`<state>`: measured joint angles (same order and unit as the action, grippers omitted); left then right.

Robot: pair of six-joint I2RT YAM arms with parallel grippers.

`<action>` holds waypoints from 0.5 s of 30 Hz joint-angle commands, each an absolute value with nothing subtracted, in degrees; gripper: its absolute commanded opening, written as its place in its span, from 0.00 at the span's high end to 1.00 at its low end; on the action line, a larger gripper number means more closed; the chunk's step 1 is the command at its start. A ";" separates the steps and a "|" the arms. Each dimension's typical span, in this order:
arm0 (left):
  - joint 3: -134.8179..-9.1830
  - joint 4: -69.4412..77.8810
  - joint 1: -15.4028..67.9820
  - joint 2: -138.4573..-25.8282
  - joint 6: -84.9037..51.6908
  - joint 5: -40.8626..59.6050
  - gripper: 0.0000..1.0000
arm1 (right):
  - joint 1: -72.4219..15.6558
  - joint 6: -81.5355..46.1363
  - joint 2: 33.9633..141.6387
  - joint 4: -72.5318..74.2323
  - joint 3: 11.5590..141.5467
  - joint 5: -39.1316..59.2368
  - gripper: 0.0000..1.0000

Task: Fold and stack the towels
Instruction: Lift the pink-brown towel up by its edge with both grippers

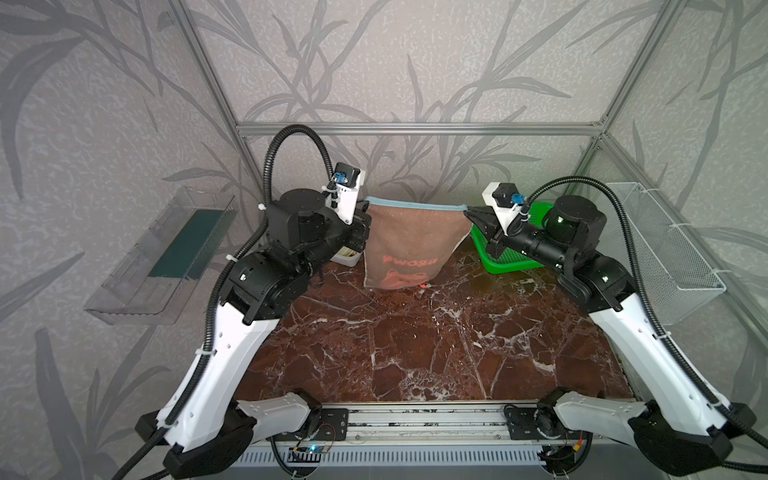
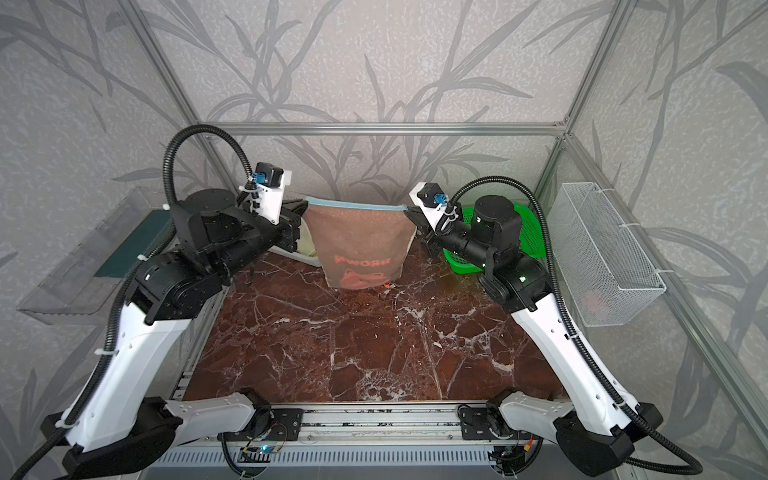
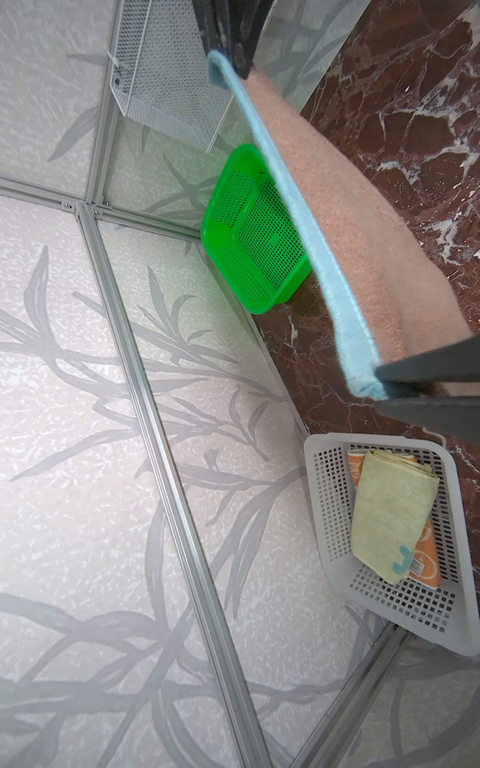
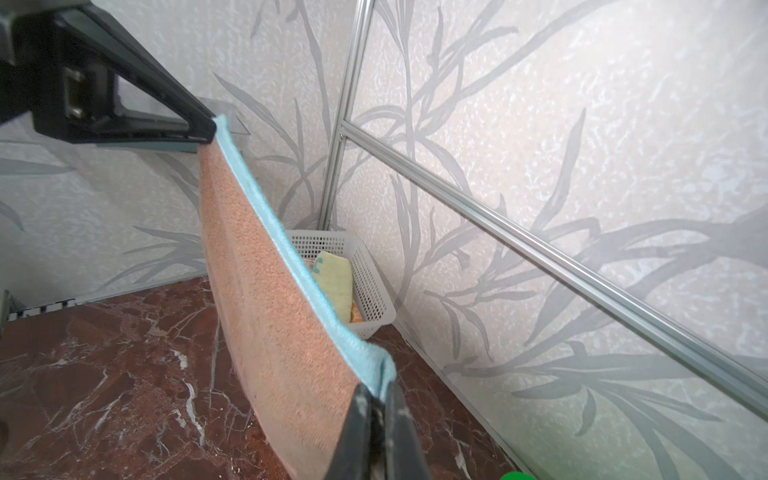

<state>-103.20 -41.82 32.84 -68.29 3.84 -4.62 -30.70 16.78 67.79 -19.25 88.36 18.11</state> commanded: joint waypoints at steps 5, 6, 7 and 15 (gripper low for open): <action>-102.72 -42.16 32.75 -64.34 2.75 -3.16 1.00 | -31.92 14.89 64.65 -19.65 90.44 21.03 1.00; -102.67 -42.18 32.73 -64.39 2.73 -4.00 1.00 | -31.96 14.78 64.69 -19.69 90.53 20.76 1.00; -102.66 -42.11 32.73 -64.47 2.75 -4.90 1.00 | -31.97 14.89 64.78 -19.61 90.48 20.37 1.00; -101.20 -41.30 32.59 -69.85 3.36 -8.66 1.00 | -31.52 19.70 69.09 -18.35 88.45 10.31 1.00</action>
